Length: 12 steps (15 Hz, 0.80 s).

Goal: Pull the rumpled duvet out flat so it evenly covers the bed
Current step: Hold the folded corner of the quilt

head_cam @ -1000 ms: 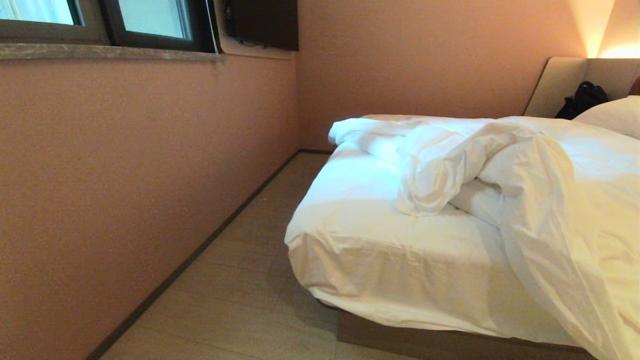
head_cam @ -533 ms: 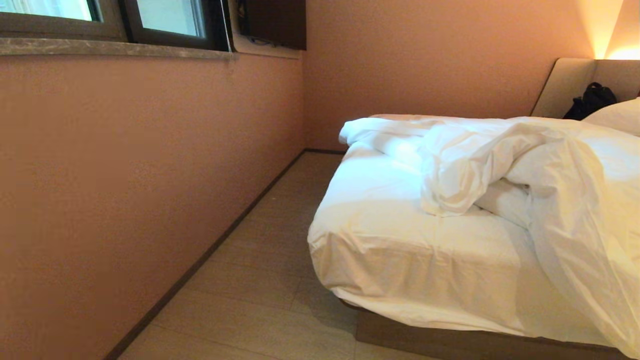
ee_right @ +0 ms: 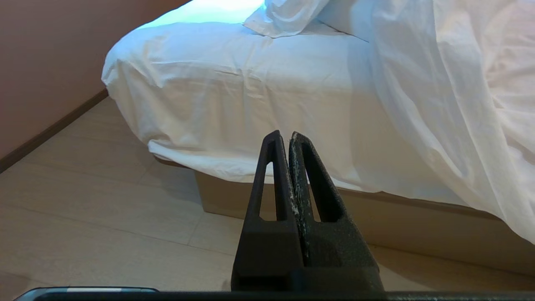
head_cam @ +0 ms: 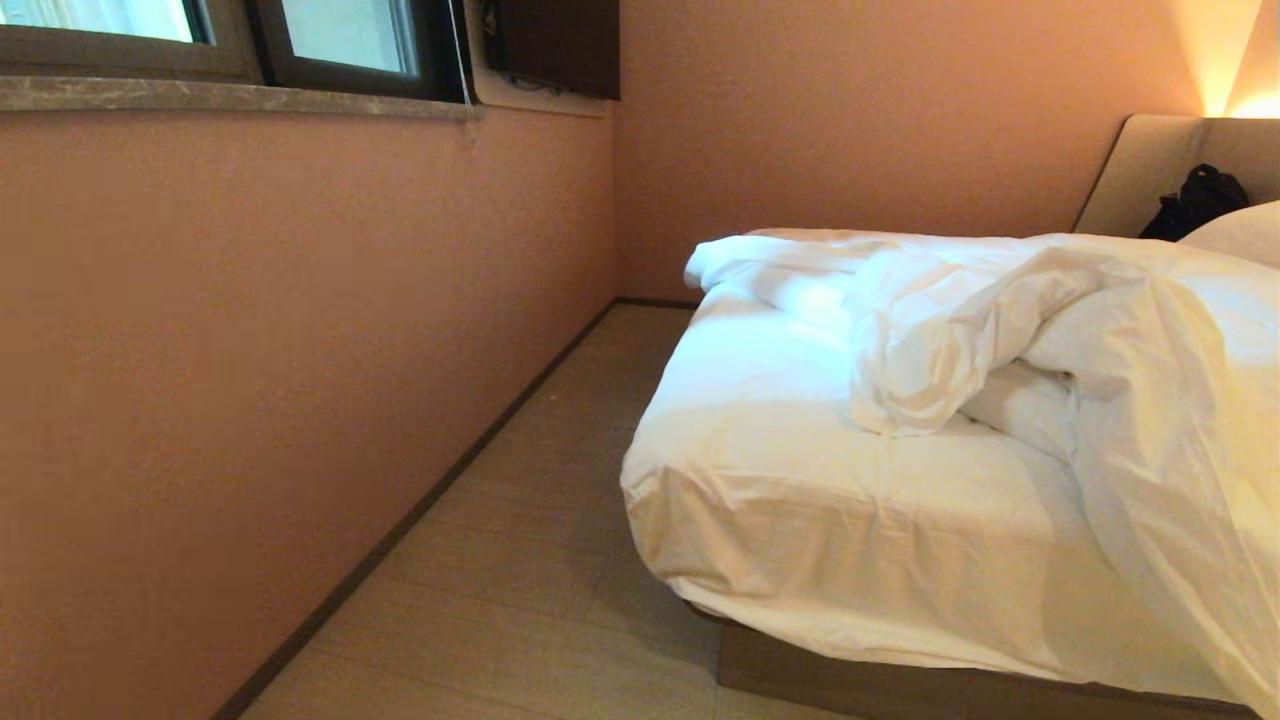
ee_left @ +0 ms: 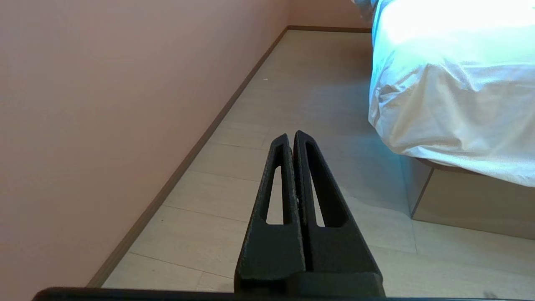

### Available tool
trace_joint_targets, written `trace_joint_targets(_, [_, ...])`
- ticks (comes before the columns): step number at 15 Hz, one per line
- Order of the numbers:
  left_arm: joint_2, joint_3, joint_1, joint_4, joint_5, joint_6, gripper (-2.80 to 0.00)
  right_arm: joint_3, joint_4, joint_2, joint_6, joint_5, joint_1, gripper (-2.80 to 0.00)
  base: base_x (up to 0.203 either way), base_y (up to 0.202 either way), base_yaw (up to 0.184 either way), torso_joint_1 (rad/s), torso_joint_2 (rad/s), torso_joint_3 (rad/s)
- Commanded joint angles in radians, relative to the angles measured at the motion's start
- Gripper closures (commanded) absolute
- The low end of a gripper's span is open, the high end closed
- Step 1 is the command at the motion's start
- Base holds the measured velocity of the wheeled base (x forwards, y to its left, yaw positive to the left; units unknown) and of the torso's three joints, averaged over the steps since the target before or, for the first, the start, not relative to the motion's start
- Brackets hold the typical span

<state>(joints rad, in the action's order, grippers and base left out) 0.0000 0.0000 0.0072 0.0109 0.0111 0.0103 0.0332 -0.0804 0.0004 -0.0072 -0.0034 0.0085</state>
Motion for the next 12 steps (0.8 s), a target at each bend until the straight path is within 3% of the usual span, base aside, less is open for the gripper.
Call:
trace_joint_targets(1, [0.0, 0.0, 0.0, 0.0, 0.0, -0.003, 0.0, -0.001, -0.001, 0.0, 0.0, 0.0, 0.001, 0.0, 0.0, 0.0, 0.0, 0.0, 0.0, 0.0])
trace_joint_targets(3, [0.0, 0.0, 0.0, 0.0, 0.0, -0.002, 0.0, 0.001, -0.001, 0.0, 0.0, 0.0, 0.001, 0.0, 0.049, 0.0, 0.0, -0.001, 0.0, 0.002])
trace_joint_targets(12, [0.0, 0.0, 0.0, 0.0, 0.0, -0.004, 0.0, 0.0, 0.0, 0.0, 0.0, 0.0, 0.001, 0.0, 0.194, 0.0, 0.001, 0.002, 0.0, 0.002])
